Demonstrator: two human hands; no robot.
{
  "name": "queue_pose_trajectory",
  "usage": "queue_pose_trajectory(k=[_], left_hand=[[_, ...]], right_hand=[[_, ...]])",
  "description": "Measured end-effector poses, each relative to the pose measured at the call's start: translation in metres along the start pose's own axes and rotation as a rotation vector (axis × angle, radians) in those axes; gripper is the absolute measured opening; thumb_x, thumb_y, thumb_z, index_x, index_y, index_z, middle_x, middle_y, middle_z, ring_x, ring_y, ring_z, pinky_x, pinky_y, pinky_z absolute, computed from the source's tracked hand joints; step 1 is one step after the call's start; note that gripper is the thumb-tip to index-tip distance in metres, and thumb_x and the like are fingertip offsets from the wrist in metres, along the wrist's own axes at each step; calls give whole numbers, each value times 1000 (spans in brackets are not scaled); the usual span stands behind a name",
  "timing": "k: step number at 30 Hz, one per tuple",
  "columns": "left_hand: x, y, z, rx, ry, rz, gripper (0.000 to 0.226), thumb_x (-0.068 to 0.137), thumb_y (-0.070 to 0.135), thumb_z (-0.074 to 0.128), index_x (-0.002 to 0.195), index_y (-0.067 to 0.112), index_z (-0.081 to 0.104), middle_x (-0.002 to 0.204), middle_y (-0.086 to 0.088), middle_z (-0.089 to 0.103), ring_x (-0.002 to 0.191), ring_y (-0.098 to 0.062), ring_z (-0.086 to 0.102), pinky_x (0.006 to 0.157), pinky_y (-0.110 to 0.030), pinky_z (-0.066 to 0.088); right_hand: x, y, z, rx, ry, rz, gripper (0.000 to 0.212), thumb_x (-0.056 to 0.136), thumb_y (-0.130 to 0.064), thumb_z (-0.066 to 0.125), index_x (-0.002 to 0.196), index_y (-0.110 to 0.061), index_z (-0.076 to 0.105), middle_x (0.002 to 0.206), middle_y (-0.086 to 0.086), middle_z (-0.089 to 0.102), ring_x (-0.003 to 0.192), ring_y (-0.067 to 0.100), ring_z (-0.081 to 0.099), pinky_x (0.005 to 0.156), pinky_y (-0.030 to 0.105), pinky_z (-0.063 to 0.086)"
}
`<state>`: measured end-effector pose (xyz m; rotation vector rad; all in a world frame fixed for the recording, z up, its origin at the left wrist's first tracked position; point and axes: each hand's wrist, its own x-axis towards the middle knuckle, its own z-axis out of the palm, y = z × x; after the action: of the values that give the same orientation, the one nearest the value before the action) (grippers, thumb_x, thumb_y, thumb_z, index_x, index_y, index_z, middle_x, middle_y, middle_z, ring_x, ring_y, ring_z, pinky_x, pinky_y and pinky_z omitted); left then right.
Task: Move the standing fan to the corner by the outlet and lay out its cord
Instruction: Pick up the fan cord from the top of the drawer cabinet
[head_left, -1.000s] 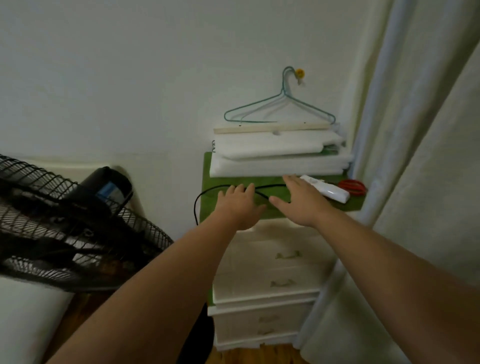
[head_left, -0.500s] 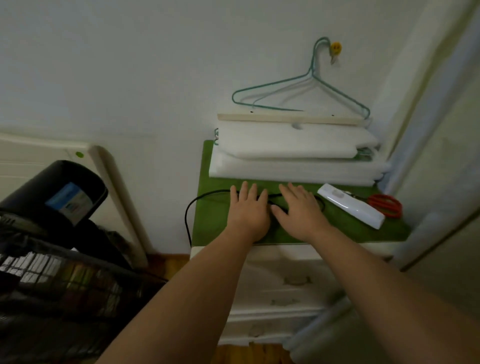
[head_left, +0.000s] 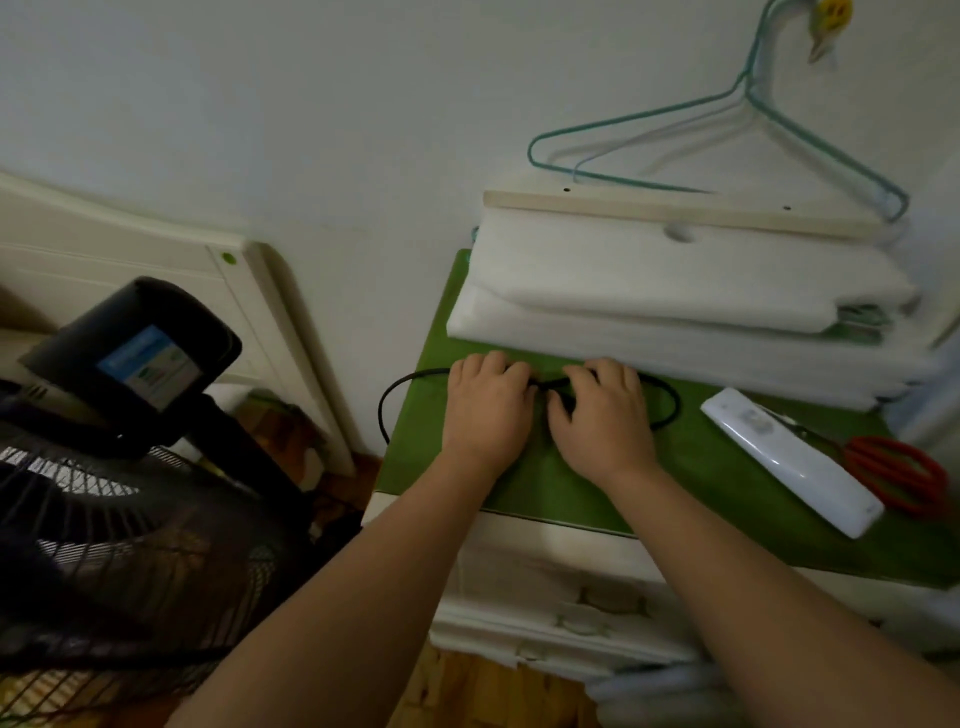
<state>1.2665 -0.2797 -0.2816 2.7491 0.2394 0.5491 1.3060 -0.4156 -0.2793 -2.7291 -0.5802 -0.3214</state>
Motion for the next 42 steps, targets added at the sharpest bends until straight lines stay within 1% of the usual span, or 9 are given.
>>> queue_pose_trajectory(k=[5,14,19,23,30,33,37,40,42], left_hand=[[-2,4,1,80,34,-47,27,97,35,54,103,16,72,99,-8,63,96,-32,53,82,-40,32],[-12,3,-5,95,44,-113,23,98,33,53,93,13,64,97,-7,62,94,-32,53,81,-40,31],[-22,-3,-11,29,82,-202,21,101,32,48,99,18,64,97,0,66,93,-26,58,85,-39,38],[-24,-13,-22,-350,210,-408,15,100,27,51,98,23,65,94,5,68,89,-22,62,88,-47,49],[-29,-17,-28,-661,313,-431,12,103,24,50,101,19,60,89,5,65,85,-20,63,81,-48,53],[-30,-17,-29,-703,343,-462,12,105,26,46,100,21,55,83,5,63,76,-12,60,70,-41,52],[-29,-16,-30,-746,402,-497,18,107,27,38,96,17,49,70,4,53,58,-5,49,55,-27,40],[-28,-16,-30,-824,384,-514,22,107,27,36,91,19,49,70,2,50,57,-8,44,55,-31,40],[-29,-17,-30,-830,358,-506,23,107,28,38,89,20,50,70,4,53,59,-10,48,57,-34,43]], right_hand=[[7,5,7,82,78,-56,26,86,-27,67,102,-8,72,106,15,61,103,37,52,97,45,42],[6,6,7,184,116,-252,26,88,-19,68,111,-8,74,104,12,68,100,36,58,95,46,46],[-3,5,3,138,184,-303,40,88,-23,67,124,-6,68,127,15,63,122,37,51,108,51,38],[-9,0,-2,182,275,-263,58,87,-25,64,139,-4,51,150,20,43,143,40,30,117,58,23],[-16,-3,-6,461,307,-260,73,91,-19,64,152,-3,27,161,16,23,149,15,16,118,14,11],[-20,-9,-4,494,311,-270,71,92,-23,60,151,1,28,158,19,26,148,22,23,118,15,13],[-23,-21,3,534,181,-284,60,96,-37,48,145,-3,42,149,13,42,140,20,37,117,17,22],[-21,-35,9,552,-9,-280,61,97,-51,39,143,-11,48,142,5,52,132,17,46,110,34,40],[-17,-48,14,633,-68,-248,61,96,-55,37,140,-15,52,136,0,57,125,10,51,105,32,44]])
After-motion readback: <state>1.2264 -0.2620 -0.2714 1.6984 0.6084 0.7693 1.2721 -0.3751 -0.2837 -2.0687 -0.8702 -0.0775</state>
